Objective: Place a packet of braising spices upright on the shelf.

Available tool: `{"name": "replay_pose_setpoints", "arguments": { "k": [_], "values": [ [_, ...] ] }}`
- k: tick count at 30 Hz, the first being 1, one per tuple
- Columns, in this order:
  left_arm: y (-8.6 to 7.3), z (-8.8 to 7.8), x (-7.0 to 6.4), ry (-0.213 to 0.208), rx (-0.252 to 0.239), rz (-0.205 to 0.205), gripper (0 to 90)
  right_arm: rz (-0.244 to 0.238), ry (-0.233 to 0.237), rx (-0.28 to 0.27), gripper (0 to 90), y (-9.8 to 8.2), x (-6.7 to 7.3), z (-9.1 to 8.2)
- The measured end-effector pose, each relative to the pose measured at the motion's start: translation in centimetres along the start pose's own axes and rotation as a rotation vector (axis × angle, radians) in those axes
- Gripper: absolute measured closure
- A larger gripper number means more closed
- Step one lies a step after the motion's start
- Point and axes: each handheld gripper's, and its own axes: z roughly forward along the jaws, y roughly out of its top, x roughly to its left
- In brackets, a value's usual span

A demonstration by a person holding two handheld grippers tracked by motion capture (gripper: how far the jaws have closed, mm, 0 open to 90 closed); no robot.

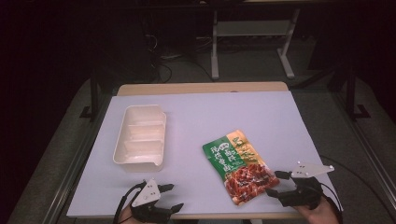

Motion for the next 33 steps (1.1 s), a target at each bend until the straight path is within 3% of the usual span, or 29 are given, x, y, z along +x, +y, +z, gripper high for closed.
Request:
{"name": "replay_pose_setpoints", "arguments": {
  "k": [11,16,19,27,33],
  "values": [
    [0.6,0.2,0.1,0.014,-0.006,-0.011,37.0,0.001,-0.011,-0.022,23.8,0.2,-0.5,-1.0],
    [1.7,1.4,-0.3,-0.006,-0.012,-0.025,40.6,0.0,-0.011,-0.012,23.5,0.5,-0.9,-1.2],
    [2.3,2.2,-0.5,-0.004,-0.011,-0.009,42.5,0.003,-0.006,-0.016,23.5,0.8,-1.2,-1.0],
    [4.8,5.0,-1.6,-0.021,0.006,0.046,54.8,-0.017,0.013,0.006,23.5,2.3,-2.2,-0.2],
    [6.2,6.7,-2.0,-0.027,0.026,0.075,74.6,-0.013,0.02,0.023,23.8,3.5,-3.4,0.3]
  ]
}}
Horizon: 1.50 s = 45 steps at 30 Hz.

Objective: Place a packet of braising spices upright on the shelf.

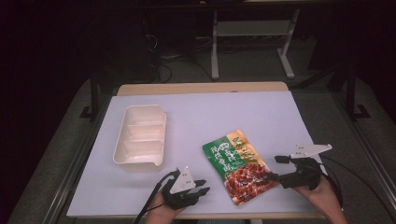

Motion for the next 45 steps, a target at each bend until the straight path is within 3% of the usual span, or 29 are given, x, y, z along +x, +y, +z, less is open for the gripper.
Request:
{"name": "replay_pose_setpoints", "arguments": {
  "k": [2,6,17,22,28,35,39,45],
  "values": [
    [0.5,0.7,-0.1,0.008,0.016,0.013,83.4,0.007,0.006,-0.001,24.0,0.5,-0.5,0.2],
    [1.3,1.7,-0.2,-0.009,0.024,0.007,89.4,0.019,0.021,0.013,25.0,1.6,-1.5,0.9],
    [4.4,5.4,0.5,-0.033,0.072,0.023,89.7,0.012,0.026,0.089,24.7,5.0,-3.0,3.1],
    [4.5,6.7,0.8,-0.019,0.122,0.022,89.7,0.01,0.027,0.11,22.9,6.5,-3.3,3.8],
    [4.4,7.5,1.0,-0.021,0.142,0.021,89.8,0.003,0.025,0.116,21.3,8.1,-3.6,4.3],
    [4.4,8.0,1.2,-0.021,0.167,-0.02,89.9,0.013,0.031,0.144,21.1,9.3,-4.4,5.4],
    [4.3,8.1,1.0,-0.01,0.19,-0.002,90.0,0.02,0.038,0.169,20.9,9.8,-5.0,6.4],
    [4.3,8.1,1.0,-0.016,0.2,-0.019,90.0,0.034,0.055,0.226,21.7,10.6,-6.1,8.6]
  ]
}}
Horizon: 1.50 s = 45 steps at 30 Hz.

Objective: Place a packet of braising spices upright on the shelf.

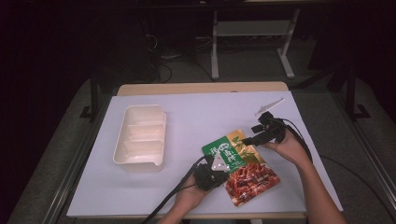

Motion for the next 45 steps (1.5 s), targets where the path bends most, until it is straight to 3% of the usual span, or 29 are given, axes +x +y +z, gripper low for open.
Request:
{"name": "replay_pose_setpoints", "arguments": {
  "k": [6,11,14,18,23,26,30,39,42,45],
  "values": [
    [-0.1,0.0,0.0,-0.003,-0.008,-0.008,90.0,0.031,0.029,0.073,24.8,0.4,-1.2,2.5],
    [-0.1,0.0,-0.1,0.004,-0.005,-0.004,90.0,0.039,0.053,0.115,32.2,0.1,-1.9,3.3],
    [-0.1,0.0,0.0,0.0,-0.007,-0.006,90.0,0.029,0.099,0.114,37.7,0.1,-1.8,3.5],
    [-0.1,0.0,-0.1,0.006,-0.006,-0.003,90.0,0.033,0.108,0.111,40.7,0.1,-1.8,3.4],
    [-0.1,0.0,-0.1,0.006,-0.006,-0.007,90.0,0.04,0.141,0.067,52.8,0.0,-1.9,2.1],
    [-0.1,0.0,0.0,0.003,-0.002,-0.002,90.0,0.0,0.159,0.049,58.1,0.2,-1.3,1.5],
    [-0.1,0.0,-0.1,0.01,0.0,0.005,90.0,-0.039,0.192,0.072,62.3,0.2,-0.7,1.5],
    [-0.1,0.0,-0.1,0.01,-0.005,0.003,90.0,-0.051,0.143,0.133,60.4,0.4,-0.7,3.5],
    [-0.1,0.0,-0.1,0.011,-0.005,0.004,90.0,-0.034,0.143,0.136,60.4,0.3,-1.0,3.9],
    [-0.1,0.0,-0.1,0.01,-0.005,0.003,90.0,-0.035,0.172,0.134,65.7,0.3,-0.9,3.7]
  ]
}}
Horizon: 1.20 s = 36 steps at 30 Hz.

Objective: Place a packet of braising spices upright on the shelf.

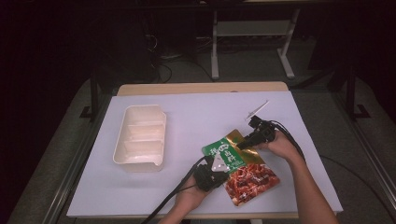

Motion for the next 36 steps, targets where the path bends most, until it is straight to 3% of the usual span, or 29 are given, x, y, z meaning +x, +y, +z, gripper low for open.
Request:
{"name": "replay_pose_setpoints", "arguments": {
  "k": [4,6,9,14,21,25,28,32,36],
  "values": [
    [0.0,0.0,0.0,0.003,-0.003,-0.002,90.0,-0.028,0.087,-0.026,72.8,-0.1,0.5,-1.2],
    [0.0,0.0,0.0,0.003,-0.001,-0.001,90.0,-0.011,0.112,-0.004,72.8,-0.2,0.3,-1.0],
    [0.0,0.0,-0.1,0.003,-0.001,0.0,90.0,0.012,0.109,0.058,69.6,-0.3,0.0,0.5],
    [-0.1,0.0,0.0,-0.003,-0.006,-0.01,90.0,-0.012,0.106,0.068,74.0,0.0,0.3,1.0],
    [-0.2,0.0,0.0,0.0,-0.014,-0.007,90.0,0.063,0.141,0.083,80.2,-0.2,-0.2,1.4],
    [-0.3,-0.1,-0.2,0.009,-0.021,0.003,89.9,0.052,0.098,0.081,79.5,-0.2,0.5,1.3],
    [-0.4,-0.1,-0.2,0.016,-0.026,0.002,89.8,0.013,0.013,0.094,88.9,0.1,1.2,1.2],
    [-0.4,-0.7,-0.1,0.003,-0.053,-0.001,84.6,0.019,-0.007,0.077,89.5,0.4,1.6,0.5],
    [-0.4,-1.7,0.1,-0.003,-0.084,-0.006,79.9,0.025,0.009,0.031,89.6,0.3,2.0,-0.7]
  ]
}}
